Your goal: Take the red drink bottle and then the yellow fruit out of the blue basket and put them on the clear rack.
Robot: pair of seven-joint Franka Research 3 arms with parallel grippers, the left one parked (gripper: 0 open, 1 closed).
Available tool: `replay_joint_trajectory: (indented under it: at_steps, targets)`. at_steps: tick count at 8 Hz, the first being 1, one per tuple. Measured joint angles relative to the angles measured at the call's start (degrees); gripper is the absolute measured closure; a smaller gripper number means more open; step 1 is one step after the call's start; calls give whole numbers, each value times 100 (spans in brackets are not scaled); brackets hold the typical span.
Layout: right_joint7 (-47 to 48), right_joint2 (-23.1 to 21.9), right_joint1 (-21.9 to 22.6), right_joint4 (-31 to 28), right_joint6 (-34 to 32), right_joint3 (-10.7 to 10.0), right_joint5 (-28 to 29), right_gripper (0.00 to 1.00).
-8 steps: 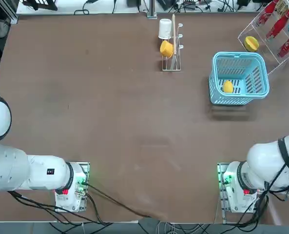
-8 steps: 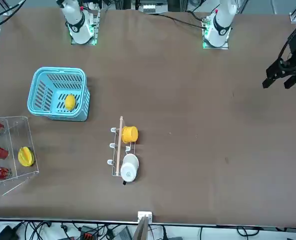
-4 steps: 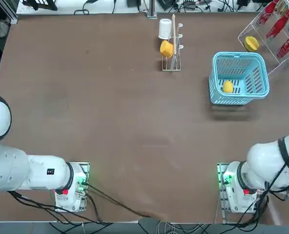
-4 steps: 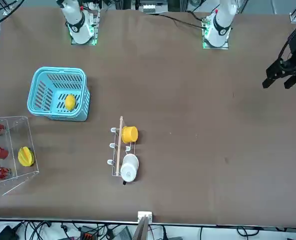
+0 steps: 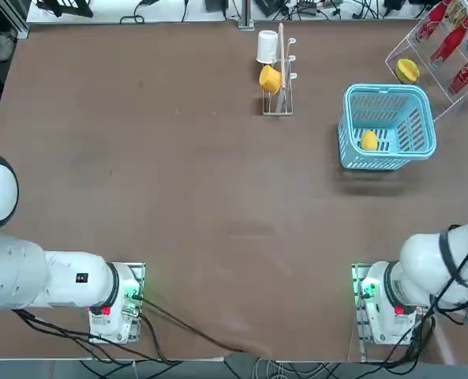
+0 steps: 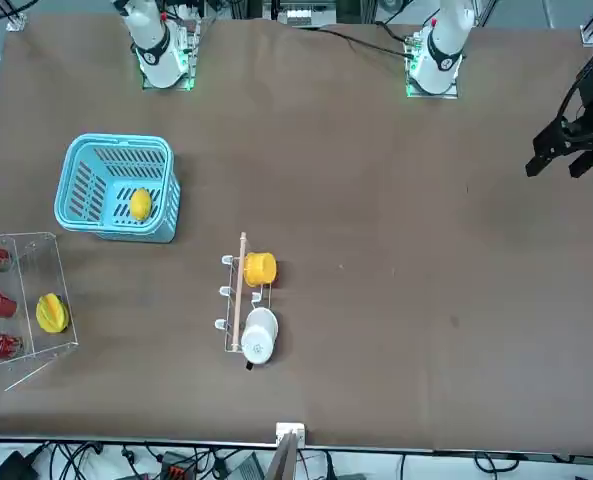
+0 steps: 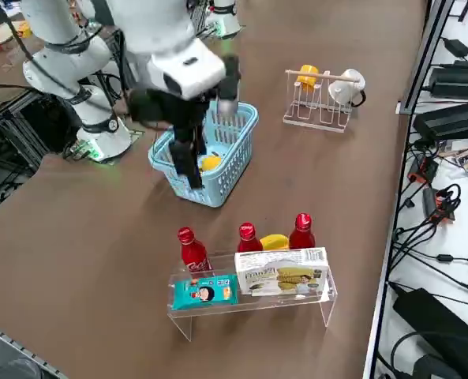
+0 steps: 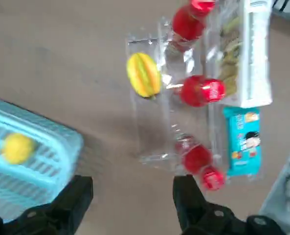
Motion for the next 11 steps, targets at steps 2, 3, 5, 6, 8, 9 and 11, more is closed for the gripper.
replay_joint_trajectory:
  at_steps: [2,3,5,6,8,9,11]
  targets:
    - [1085,-372,501,-239,-266,28,15,0]
    - [1510,-541,744,-535,-243,36,24,0]
    - [2397,-972,1252,-1515,345,46,33,0]
    - [2879,-1269,1516,-2199,851,50,33,0]
    - [3480,-2024,1918,-3911,2126,56,31,0]
    - [3521,-2291,1990,-4624,2723,58,31,0]
    - [3677,-2559,2061,-5775,3776,131,31,0]
